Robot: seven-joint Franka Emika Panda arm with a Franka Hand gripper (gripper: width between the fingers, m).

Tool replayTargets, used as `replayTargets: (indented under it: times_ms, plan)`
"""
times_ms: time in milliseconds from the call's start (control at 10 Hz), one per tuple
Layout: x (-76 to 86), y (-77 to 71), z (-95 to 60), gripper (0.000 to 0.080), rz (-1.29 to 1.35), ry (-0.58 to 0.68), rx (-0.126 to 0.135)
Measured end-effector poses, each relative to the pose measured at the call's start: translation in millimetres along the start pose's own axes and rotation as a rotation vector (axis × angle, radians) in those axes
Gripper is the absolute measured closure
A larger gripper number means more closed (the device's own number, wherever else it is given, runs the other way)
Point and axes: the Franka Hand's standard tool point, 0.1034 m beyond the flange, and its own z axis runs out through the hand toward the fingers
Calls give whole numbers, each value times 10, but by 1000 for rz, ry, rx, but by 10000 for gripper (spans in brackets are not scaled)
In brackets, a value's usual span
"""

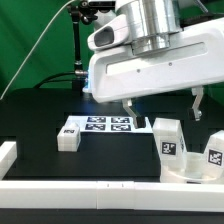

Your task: Assemble stool

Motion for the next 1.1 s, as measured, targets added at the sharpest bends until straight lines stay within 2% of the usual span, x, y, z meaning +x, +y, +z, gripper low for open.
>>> replayTargets:
  times_ms: [400,600,700,1100]
  plan:
    - [20,4,7,150,-20,-4,1]
    - [48,21,3,150,-324,-2,-41]
    - [63,8,-10,150,-444,-3,-52]
    - [72,48,-11,150,-711,-12,-57]
